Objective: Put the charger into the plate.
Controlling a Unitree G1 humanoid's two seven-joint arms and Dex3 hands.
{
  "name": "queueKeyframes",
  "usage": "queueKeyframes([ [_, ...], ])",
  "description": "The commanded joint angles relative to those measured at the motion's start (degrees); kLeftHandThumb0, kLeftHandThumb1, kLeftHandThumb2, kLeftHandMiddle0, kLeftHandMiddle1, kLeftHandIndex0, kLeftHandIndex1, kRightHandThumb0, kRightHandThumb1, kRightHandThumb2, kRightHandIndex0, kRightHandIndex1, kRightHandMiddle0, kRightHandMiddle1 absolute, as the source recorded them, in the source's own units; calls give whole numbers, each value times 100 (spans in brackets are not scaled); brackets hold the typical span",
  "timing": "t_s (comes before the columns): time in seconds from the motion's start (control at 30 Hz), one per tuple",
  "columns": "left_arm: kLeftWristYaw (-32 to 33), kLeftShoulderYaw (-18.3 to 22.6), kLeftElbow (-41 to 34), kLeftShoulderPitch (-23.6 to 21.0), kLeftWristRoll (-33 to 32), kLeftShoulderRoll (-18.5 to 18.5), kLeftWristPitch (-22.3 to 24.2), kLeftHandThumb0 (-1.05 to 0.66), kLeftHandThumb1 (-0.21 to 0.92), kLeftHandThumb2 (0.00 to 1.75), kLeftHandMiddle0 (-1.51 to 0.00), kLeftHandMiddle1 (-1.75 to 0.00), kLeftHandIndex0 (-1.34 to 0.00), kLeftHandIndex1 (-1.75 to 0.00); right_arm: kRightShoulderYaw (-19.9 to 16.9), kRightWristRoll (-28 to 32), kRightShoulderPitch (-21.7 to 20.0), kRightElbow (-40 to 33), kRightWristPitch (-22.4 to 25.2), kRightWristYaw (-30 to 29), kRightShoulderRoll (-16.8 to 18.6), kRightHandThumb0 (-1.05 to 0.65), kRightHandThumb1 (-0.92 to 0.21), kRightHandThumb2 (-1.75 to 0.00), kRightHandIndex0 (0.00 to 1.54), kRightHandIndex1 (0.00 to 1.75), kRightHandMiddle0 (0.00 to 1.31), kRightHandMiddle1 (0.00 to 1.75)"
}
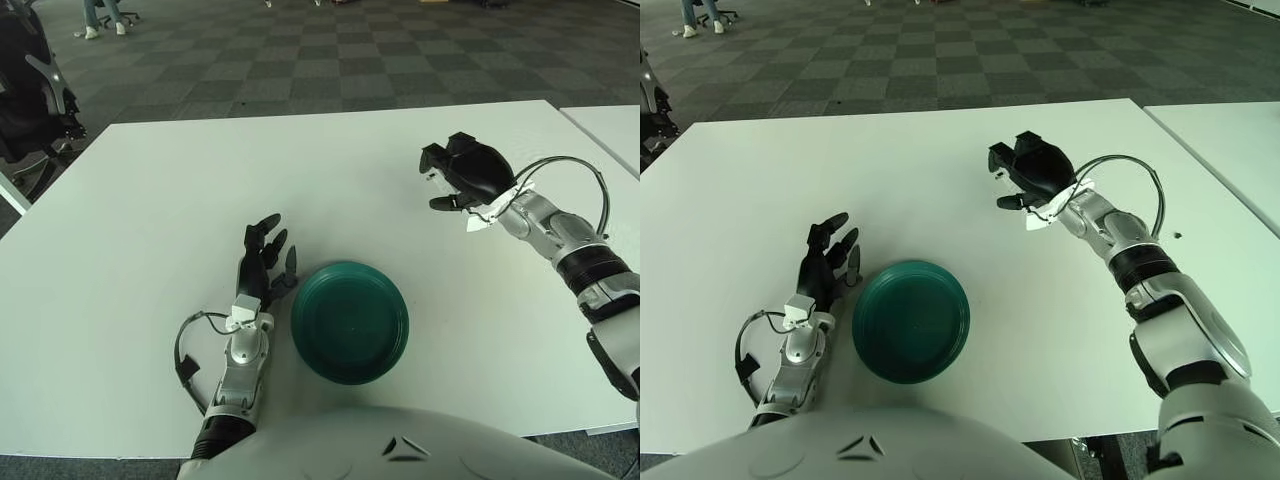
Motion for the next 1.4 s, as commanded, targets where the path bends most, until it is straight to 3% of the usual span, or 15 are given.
queueKeyframes([
  [0.0,63,-58,1025,474,173,22,353,-65,92,80,-63,-10,-14,-100,-279,171,575,-2818,235,1245,-82,-45,-41,-120,113,175,54,175],
  [0.23,45,-78,1062,493,194,41,284,-70,92,87,-61,-10,-11,-96,-142,340,510,-3953,476,2303,322,-45,-41,-120,118,175,54,175],
  [0.43,120,-112,1160,466,324,110,289,-75,92,91,-61,-10,-10,-93,180,885,591,-4623,293,3492,313,-46,-39,-122,120,175,56,175],
  [0.6,163,-241,1113,528,548,236,356,-79,92,93,-59,-9,-6,-91,312,1103,891,-5070,265,3985,414,-45,-43,-118,114,175,53,175],
  [0.8,332,-521,397,803,1087,432,665,-81,92,95,-59,-9,-3,-89,627,1112,1577,-5448,-23,4059,695,-42,-51,-107,109,175,46,175],
  [0.97,232,-664,-220,940,1207,375,1062,-80,92,98,-59,-10,-2,-90,745,1255,1625,-5498,-127,4336,980,-41,-57,-100,106,175,42,175],
  [1.13,68,-660,-381,871,1024,218,1408,-80,92,101,-59,-11,-1,-90,987,632,2153,-5656,-190,4341,1276,-41,-58,-99,105,175,42,175],
  [1.3,42,-594,-383,751,863,25,1600,-79,92,101,-58,-10,-3,-92,949,432,2510,-5883,-162,4426,1323,-41,-57,-100,107,175,42,175],
  [1.37,88,-434,-59,636,639,-107,1514,-79,92,99,-60,-11,-5,-93,1009,312,2769,-5956,-206,4440,1299,-41,-57,-100,109,175,42,175],
])
